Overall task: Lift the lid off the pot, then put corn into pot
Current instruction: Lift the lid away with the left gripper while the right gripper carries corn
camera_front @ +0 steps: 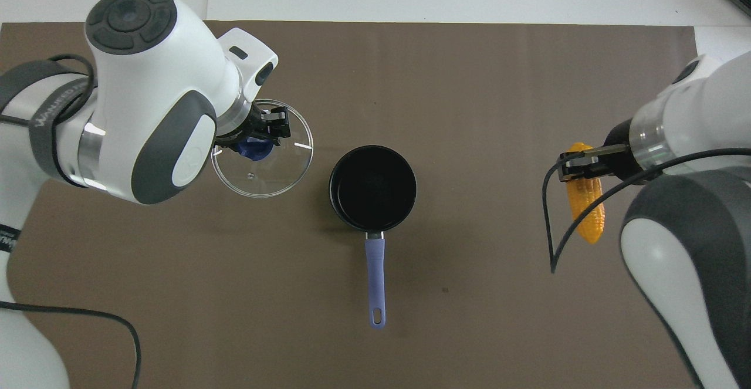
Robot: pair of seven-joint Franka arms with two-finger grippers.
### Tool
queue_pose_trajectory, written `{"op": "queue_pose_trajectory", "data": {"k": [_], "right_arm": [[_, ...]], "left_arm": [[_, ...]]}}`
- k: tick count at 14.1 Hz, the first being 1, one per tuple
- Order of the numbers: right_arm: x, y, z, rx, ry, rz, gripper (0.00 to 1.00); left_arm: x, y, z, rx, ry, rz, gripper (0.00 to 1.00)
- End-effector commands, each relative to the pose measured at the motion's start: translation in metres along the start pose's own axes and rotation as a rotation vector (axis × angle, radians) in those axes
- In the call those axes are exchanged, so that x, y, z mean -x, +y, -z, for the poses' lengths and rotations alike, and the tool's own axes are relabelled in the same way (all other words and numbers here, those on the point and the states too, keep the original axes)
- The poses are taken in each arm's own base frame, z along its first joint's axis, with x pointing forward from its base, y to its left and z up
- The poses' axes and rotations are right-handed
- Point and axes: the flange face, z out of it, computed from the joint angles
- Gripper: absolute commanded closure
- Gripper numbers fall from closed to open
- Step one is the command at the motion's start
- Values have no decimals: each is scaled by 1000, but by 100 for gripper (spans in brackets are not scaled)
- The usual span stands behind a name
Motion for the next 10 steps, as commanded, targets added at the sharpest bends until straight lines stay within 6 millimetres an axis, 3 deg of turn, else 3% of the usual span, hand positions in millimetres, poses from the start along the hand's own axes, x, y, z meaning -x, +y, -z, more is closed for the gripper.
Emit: {"op": "queue_pose_trajectory", "data": {"k": [1, 3, 5, 7, 10], "right_arm": [[-9, -60, -22, -4, 17, -40, 100], [-11, -111, -51, -9, 3, -73, 100], [-26, -158, -73, -18, 17, -108, 100], [-35, -186, -103, -24, 28, -118, 100], [-39, -227, -136, -47, 80, -82, 100]], "left_arm": [[-14, -47, 7, 10, -12, -16, 100], [-24, -78, 2, 6, -22, -63, 100], [-29, -117, 7, 5, -42, -90, 100], [-30, -160, 14, 10, -56, -121, 100], [-8, -198, 28, 17, -51, -132, 100]]}}
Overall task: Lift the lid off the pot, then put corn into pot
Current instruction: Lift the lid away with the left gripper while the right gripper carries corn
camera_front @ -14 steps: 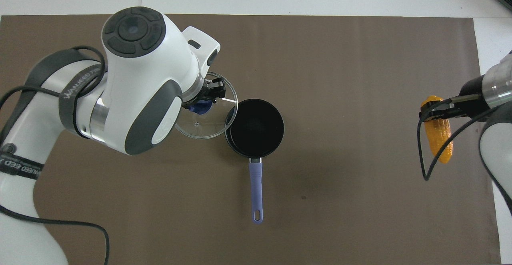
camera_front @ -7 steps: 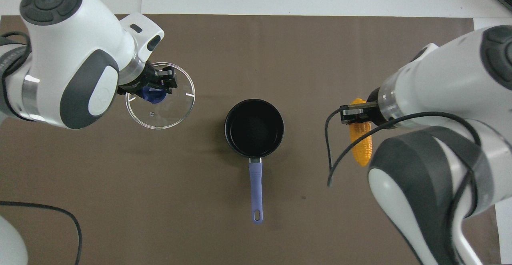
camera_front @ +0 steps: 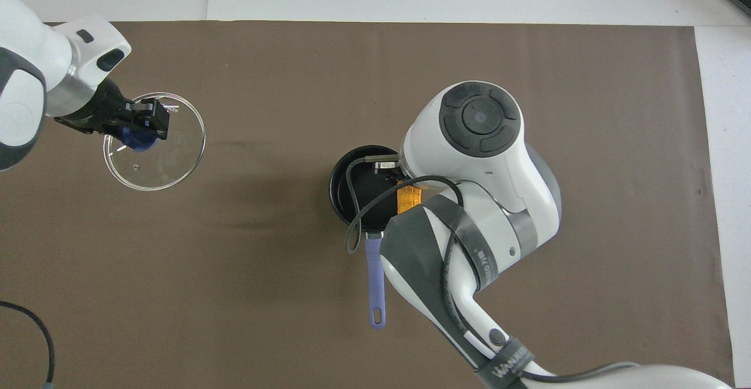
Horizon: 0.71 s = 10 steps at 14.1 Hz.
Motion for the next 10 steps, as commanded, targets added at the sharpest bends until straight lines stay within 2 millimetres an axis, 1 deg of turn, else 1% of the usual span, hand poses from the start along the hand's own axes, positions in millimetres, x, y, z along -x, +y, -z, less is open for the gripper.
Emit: {"op": "queue_pose_trajectory", "data": {"k": [1, 2, 3, 4, 5, 6, 7, 8, 9, 10], "right_arm": [[-5, -24, -21, 3, 34, 14, 100], [-7, -24, -35, 11, 24, 4, 100], [-7, -27, -48, 17, 10, 4, 100], [-2, -41, -58, 4, 18, 24, 100], [0, -47, -65, -6, 28, 33, 100], [0, -47, -70, -4, 30, 37, 100], [-1, -46, -74, -1, 26, 39, 100], [-2, -44, -80, 3, 20, 37, 100], [-4, -44, -87, 4, 16, 38, 100], [-5, -44, -95, 4, 12, 39, 100]], "left_arm": [[47, -23, 16, 15, 7, -18, 100], [59, -39, 15, 17, 0, -4, 100], [67, -44, 7, 19, -4, -6, 100], [73, -53, 0, 21, 8, 5, 100], [83, -68, -7, 23, 18, 7, 100], [92, -77, -13, 24, 35, -13, 100], [96, -94, -23, 26, 31, -1, 100], [97, -102, -34, 28, 21, 5, 100], [97, -106, -42, 28, 18, -2, 100], [100, -120, -50, 31, 14, -6, 100]]}}
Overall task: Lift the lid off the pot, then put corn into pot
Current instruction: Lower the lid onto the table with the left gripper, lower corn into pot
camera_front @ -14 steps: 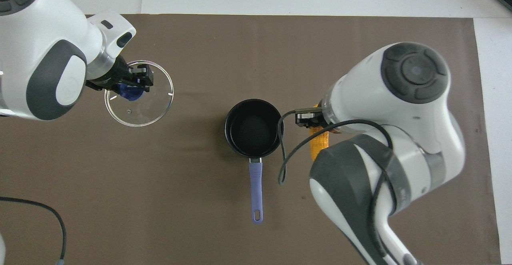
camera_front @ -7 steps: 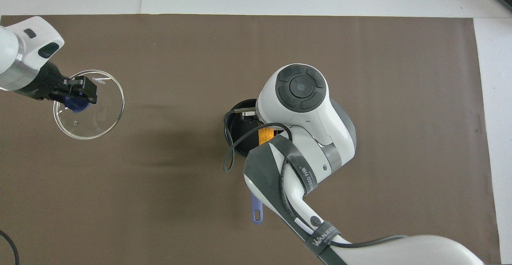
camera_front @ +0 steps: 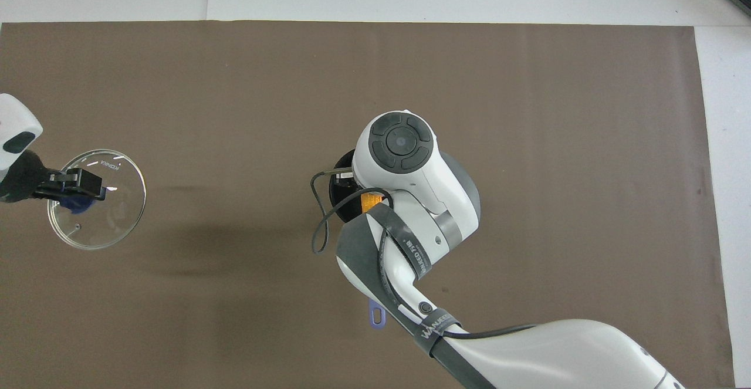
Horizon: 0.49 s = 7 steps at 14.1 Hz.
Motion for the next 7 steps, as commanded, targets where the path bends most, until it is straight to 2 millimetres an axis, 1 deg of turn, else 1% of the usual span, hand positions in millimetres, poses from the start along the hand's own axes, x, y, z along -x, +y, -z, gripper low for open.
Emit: {"op": "queue_pose_trajectory", "data": {"k": [1, 2, 3, 4, 5, 6, 7], "right_arm": [[-8, 1, -16, 9, 22, -8, 100], [-5, 3, -22, 17, 13, -4, 100], [-5, 5, -25, 20, 9, -2, 100], [-3, 5, -28, 22, 5, 3, 100], [-3, 8, -31, 26, 0, 11, 100], [-3, 8, -33, 25, -1, 15, 100], [-3, 6, -35, 19, 6, 20, 100]], "left_arm": [[17, -26, -17, 8, 8, -25, 100], [20, -30, -24, 10, -2, -41, 100], [24, -45, -35, 15, -10, -32, 100], [29, -52, -49, 15, -11, -43, 100], [32, -55, -61, 14, -8, -78, 100], [37, -72, -74, 19, -14, -80, 100], [44, -85, -85, 20, -9, -81, 100]]}}
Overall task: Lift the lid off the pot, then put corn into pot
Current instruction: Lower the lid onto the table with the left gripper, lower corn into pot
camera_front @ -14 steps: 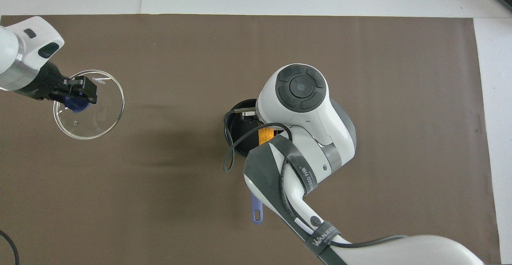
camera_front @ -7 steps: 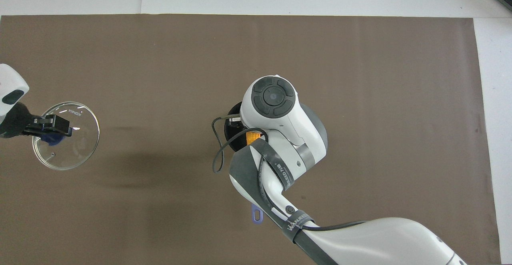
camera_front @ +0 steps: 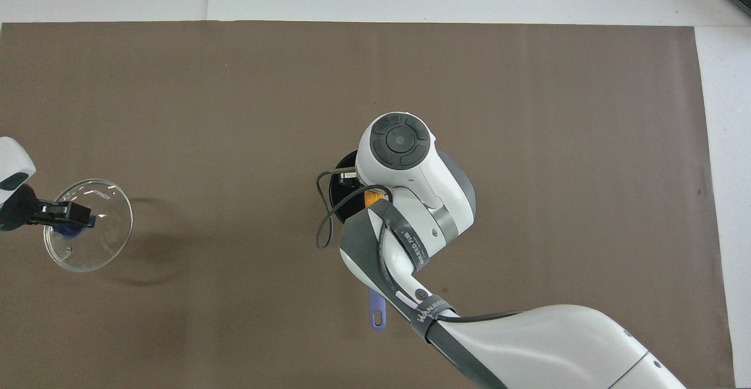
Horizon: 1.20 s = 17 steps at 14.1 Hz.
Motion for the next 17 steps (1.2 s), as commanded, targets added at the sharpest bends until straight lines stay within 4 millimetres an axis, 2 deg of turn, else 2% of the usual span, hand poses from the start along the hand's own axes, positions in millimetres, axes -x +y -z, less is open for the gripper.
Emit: {"op": "queue_pose_trajectory", "data": {"k": [1, 2, 6, 10, 11, 12, 14, 15, 16, 17], "right_arm": [[-1, 3, -8, 7, 21, 21, 100], [-3, 5, -7, 5, 25, 24, 100], [-11, 5, -8, -19, 32, 18, 100], [-10, 2, -10, -39, 55, 21, 100], [-10, 3, -14, -36, 52, 21, 100], [-6, -3, -21, -35, 45, 30, 100], [-6, -3, -23, -28, 42, 37, 100], [-6, -1, -25, -26, 39, 34, 89], [-5, 1, -28, -22, 33, 32, 66], [-5, 2, -29, -19, 28, 31, 32]], "left_arm": [[22, -20, -22, -4, 30, -41, 100], [26, -28, -29, -2, 27, -44, 100], [41, -35, -63, -15, 52, -67, 100], [50, -43, -78, -35, 70, -117, 100], [50, -44, -77, -43, 68, -135, 88], [48, -43, -76, -43, 68, -138, 1], [47, -45, -75, -41, 64, -138, 0], [45, -45, -73, -42, 65, -138, 0], [38, -47, -63, -49, 79, -134, 0], [31, -43, -52, -51, 83, -132, 0]]}}
